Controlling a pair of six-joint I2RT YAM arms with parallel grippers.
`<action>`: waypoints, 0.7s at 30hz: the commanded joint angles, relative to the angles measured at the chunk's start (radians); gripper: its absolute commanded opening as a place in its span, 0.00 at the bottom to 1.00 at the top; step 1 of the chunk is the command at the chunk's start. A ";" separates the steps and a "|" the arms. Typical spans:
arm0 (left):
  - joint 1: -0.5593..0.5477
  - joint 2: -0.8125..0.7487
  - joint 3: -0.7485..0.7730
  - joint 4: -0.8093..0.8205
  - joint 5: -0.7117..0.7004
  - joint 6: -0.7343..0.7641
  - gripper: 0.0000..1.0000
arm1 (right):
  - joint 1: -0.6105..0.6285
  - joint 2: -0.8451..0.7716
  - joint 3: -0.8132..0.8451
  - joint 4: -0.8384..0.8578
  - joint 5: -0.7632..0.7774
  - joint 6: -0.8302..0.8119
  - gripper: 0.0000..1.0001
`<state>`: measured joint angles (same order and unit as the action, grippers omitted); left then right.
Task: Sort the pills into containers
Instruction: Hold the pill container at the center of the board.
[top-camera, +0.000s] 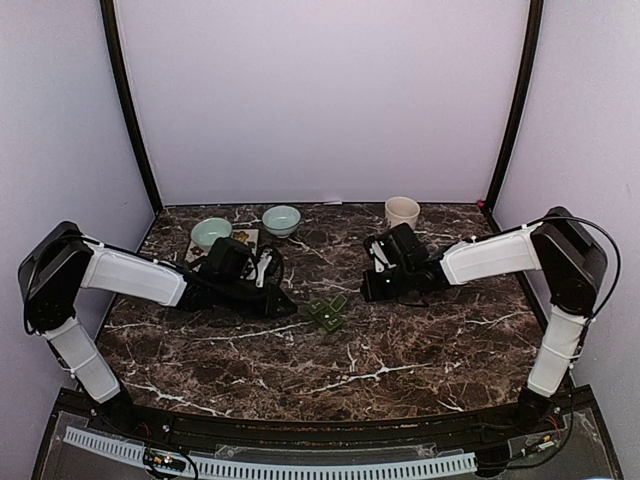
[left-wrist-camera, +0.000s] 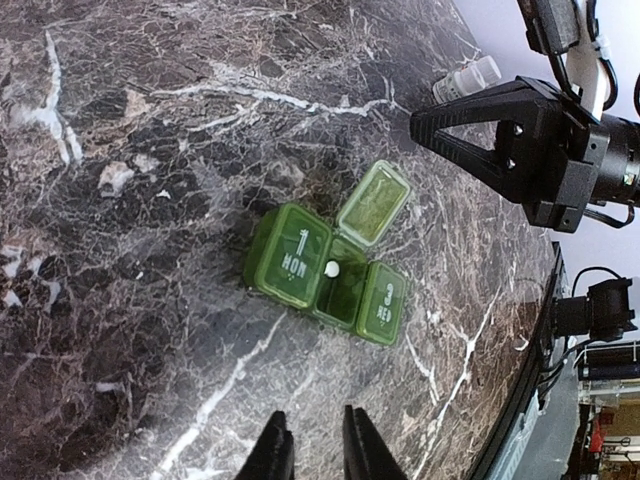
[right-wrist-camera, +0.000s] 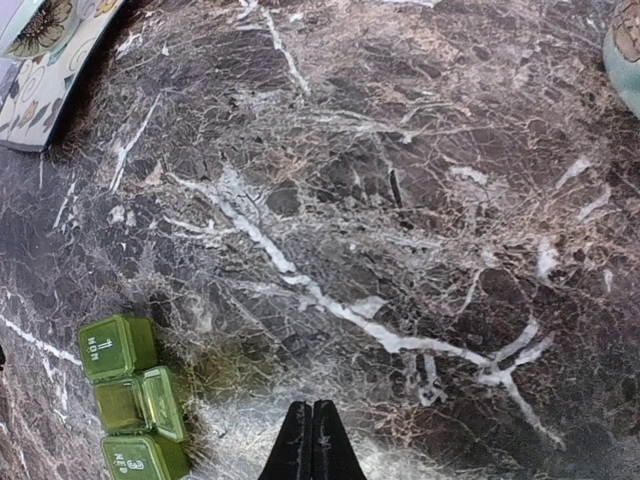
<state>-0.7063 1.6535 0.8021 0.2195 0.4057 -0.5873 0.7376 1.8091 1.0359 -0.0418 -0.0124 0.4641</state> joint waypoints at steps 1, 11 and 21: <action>0.004 0.023 0.040 -0.014 0.025 0.013 0.18 | 0.010 0.029 0.023 0.064 -0.050 0.021 0.00; 0.002 0.104 0.097 -0.034 0.047 0.018 0.02 | 0.009 0.094 0.054 0.108 -0.143 0.041 0.00; -0.009 0.155 0.141 -0.080 0.050 0.032 0.00 | 0.009 0.103 0.053 0.115 -0.176 0.051 0.00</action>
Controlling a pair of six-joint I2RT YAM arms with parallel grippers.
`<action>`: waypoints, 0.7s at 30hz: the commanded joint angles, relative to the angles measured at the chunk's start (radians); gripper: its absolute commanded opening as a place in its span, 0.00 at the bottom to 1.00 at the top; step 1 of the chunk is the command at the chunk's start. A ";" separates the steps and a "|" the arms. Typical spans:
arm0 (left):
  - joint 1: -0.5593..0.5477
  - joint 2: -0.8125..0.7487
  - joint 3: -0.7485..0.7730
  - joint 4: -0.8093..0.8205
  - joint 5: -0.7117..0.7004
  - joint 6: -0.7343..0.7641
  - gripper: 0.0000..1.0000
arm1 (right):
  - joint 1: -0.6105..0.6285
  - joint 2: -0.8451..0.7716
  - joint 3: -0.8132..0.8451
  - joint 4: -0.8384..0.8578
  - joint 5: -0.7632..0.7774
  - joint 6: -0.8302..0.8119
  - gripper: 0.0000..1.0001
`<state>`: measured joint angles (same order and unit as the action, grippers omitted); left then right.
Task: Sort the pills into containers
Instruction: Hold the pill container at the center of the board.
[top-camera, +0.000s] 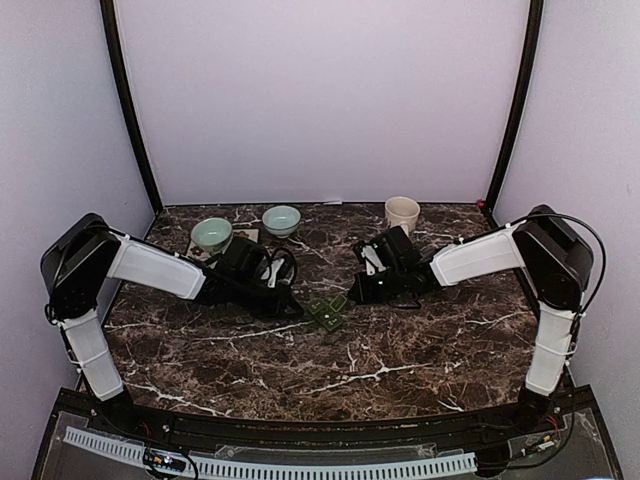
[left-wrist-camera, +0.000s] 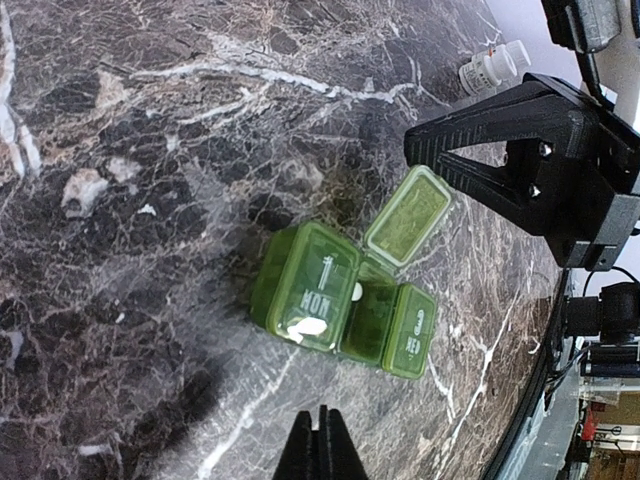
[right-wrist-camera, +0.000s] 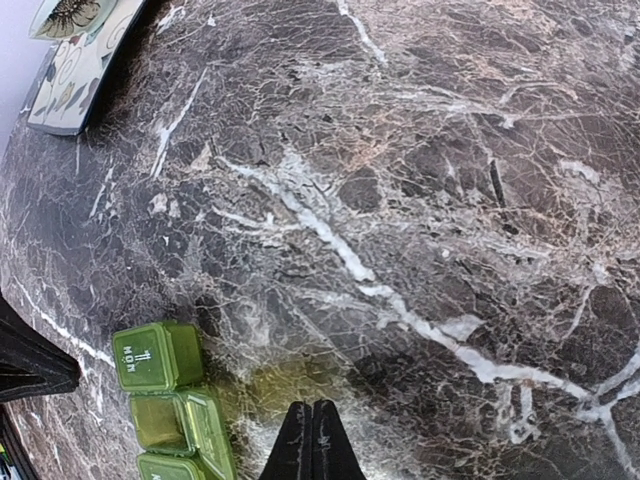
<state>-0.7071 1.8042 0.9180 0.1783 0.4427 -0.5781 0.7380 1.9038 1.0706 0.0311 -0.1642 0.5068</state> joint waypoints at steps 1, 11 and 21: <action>-0.010 0.008 0.028 -0.043 0.013 0.024 0.00 | 0.009 0.008 0.019 0.044 -0.028 0.009 0.00; -0.035 0.050 0.076 -0.094 0.001 0.045 0.00 | 0.013 0.010 0.019 0.043 -0.044 0.010 0.00; -0.065 0.103 0.151 -0.186 -0.051 0.071 0.00 | 0.016 0.011 0.017 0.046 -0.054 0.012 0.01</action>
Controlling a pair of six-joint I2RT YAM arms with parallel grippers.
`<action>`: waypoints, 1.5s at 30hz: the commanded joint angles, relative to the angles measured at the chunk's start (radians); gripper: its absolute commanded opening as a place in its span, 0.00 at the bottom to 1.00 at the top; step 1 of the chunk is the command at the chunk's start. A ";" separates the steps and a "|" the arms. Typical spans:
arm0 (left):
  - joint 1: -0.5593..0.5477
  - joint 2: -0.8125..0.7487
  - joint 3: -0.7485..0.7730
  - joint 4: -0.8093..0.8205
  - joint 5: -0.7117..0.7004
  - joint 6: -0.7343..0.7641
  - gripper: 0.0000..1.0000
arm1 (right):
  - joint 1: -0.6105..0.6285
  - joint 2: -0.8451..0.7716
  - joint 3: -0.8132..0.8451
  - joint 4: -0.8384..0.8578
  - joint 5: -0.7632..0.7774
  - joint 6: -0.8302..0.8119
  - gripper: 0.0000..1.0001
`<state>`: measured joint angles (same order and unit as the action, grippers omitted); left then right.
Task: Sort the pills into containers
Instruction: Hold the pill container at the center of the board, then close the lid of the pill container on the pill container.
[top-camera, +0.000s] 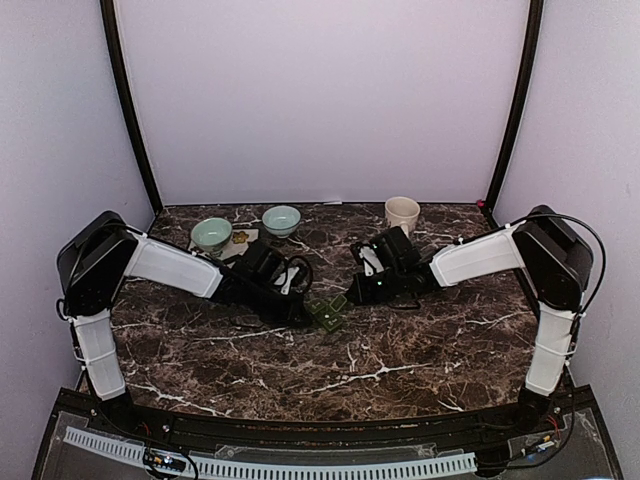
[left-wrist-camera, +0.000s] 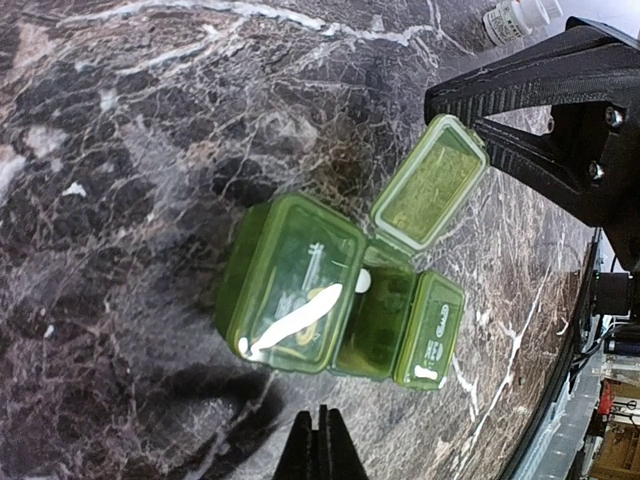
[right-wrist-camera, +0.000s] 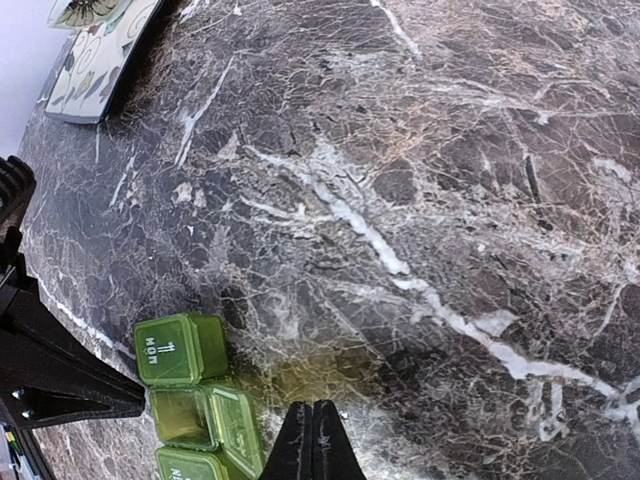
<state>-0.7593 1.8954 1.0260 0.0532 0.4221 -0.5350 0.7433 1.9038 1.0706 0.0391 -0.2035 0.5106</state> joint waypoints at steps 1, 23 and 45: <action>-0.015 0.016 0.050 -0.069 -0.036 0.030 0.00 | 0.011 0.011 0.017 0.038 -0.016 0.007 0.01; -0.028 0.057 0.104 -0.126 -0.086 0.043 0.00 | 0.044 -0.002 0.044 0.011 -0.032 -0.004 0.01; -0.037 0.066 0.126 -0.133 -0.089 0.044 0.00 | 0.082 -0.009 0.048 -0.009 -0.118 0.009 0.18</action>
<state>-0.7887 1.9564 1.1294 -0.0551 0.3393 -0.5041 0.8139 1.9038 1.0958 0.0196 -0.2821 0.5117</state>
